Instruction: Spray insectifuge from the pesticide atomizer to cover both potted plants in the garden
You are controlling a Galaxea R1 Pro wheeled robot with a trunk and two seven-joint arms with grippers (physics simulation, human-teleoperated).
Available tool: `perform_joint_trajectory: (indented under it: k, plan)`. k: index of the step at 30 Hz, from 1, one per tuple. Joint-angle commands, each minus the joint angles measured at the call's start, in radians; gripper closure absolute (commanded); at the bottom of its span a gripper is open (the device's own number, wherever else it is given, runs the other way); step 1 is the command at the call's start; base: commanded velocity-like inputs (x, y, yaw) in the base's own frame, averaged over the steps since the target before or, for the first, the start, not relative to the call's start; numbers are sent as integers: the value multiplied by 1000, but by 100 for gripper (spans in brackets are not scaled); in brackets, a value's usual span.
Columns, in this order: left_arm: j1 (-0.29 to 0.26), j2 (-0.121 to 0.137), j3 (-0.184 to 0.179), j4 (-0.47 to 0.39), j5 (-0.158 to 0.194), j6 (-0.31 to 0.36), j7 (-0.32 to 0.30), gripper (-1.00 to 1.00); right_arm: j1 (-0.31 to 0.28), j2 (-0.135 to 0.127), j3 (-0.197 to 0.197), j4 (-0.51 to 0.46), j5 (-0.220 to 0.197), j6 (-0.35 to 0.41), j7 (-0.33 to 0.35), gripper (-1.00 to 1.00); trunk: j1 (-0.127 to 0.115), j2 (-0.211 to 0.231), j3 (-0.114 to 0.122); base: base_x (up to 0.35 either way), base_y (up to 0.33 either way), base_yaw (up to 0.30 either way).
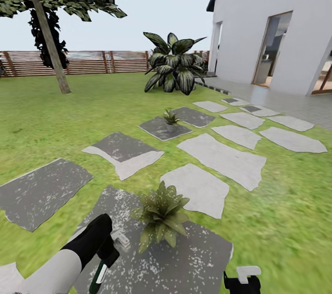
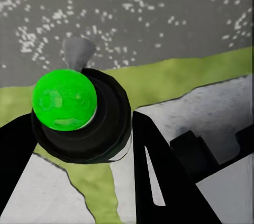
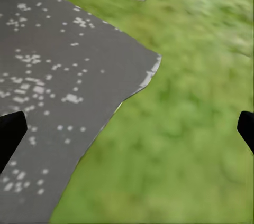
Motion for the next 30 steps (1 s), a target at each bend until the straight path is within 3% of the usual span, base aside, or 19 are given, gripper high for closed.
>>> perform_joint_trajectory:
  k: [1, 30]
  plan:
    - [-1, 0, -4, -2, -10, 1, -11, 100, -1, 0, -8, 1, 11, -3, -3, -100, 0, 0, -1, 89, -125, 17]
    - [-2, -1, -1, -2, -10, 1, -11, 100, -1, -3, -8, 1, 11, -3, -3, -100, 0, 0, -1, 67, -260, 7]
